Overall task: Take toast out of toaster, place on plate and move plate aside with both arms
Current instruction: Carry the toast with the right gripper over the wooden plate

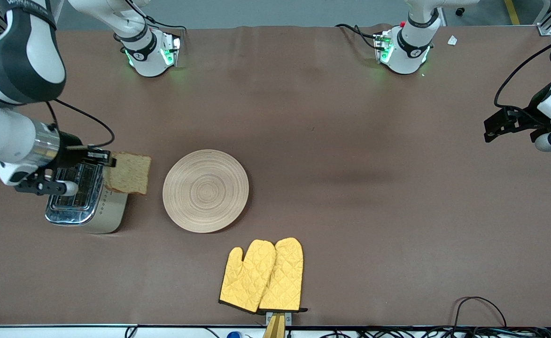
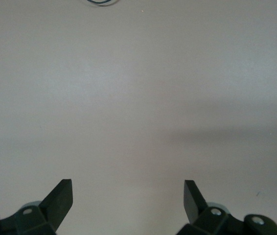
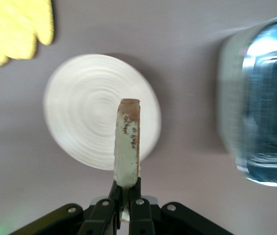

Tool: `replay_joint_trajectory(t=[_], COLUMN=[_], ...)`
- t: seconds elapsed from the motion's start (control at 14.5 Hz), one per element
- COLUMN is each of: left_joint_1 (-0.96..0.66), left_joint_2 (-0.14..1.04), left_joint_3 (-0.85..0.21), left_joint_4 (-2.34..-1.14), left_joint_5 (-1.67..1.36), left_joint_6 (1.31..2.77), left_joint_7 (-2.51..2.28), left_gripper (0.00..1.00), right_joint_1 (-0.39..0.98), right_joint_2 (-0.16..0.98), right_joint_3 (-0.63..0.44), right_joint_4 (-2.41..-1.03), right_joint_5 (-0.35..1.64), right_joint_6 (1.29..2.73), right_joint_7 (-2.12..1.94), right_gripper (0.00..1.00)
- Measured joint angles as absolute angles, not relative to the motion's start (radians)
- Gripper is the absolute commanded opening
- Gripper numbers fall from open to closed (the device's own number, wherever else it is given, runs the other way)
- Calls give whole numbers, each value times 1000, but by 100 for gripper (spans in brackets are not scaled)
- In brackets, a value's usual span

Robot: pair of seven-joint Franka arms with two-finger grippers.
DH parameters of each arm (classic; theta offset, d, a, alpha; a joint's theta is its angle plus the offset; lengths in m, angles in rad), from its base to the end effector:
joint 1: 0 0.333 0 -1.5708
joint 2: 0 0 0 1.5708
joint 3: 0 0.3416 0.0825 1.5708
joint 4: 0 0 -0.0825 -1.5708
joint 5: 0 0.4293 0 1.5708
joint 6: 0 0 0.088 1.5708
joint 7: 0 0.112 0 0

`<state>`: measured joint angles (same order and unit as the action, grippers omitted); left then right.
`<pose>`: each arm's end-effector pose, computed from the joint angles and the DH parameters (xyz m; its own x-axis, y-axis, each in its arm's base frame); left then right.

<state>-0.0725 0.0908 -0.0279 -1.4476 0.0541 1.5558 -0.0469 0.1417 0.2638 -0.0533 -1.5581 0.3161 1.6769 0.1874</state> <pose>0.6270 -0.0561 0.6518 0.9984 -0.0525 0.0199 -0.0515 -0.9974 -0.0507 0.6713 0.0949 0.4957 0.9718 -0.1251 -0.1998 -0.1749 -0.9509 -0.2552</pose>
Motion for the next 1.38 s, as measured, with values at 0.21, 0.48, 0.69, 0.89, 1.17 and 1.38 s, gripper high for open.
replay_joint_trajectory(t=[0.21, 0.48, 0.69, 0.89, 1.17, 1.38], left_joint_1=[-72, -72, -72, -72, -72, -72], left_joint_2=[91, 91, 91, 91, 91, 91], left_joint_3=[-28, -28, -28, -28, -28, -28], left_joint_4=[-1448, -1448, -1448, -1448, -1448, -1448], left_joint_5=[54, 54, 54, 54, 54, 54], left_joint_6=[1556, 1556, 1556, 1556, 1556, 1556], left_joint_7=[-47, -47, -47, -47, -47, -47], left_gripper=[100, 100, 100, 100, 100, 100], right_joint_1=[155, 208, 254, 308, 329, 314], right_joint_2=[284, 293, 294, 303, 358, 379], right_joint_3=[-53, -52, -52, -51, -54, -65], right_joint_4=[-1728, -1896, -1927, -1934, -1937, -1958], right_joint_5=[467, 576, 601, 618, 624, 637], right_joint_6=[1862, 2050, 2094, 2143, 2210, 2232], right_joint_7=[188, 188, 190, 200, 170, 89], right_gripper=[0, 0, 0, 0, 0, 0])
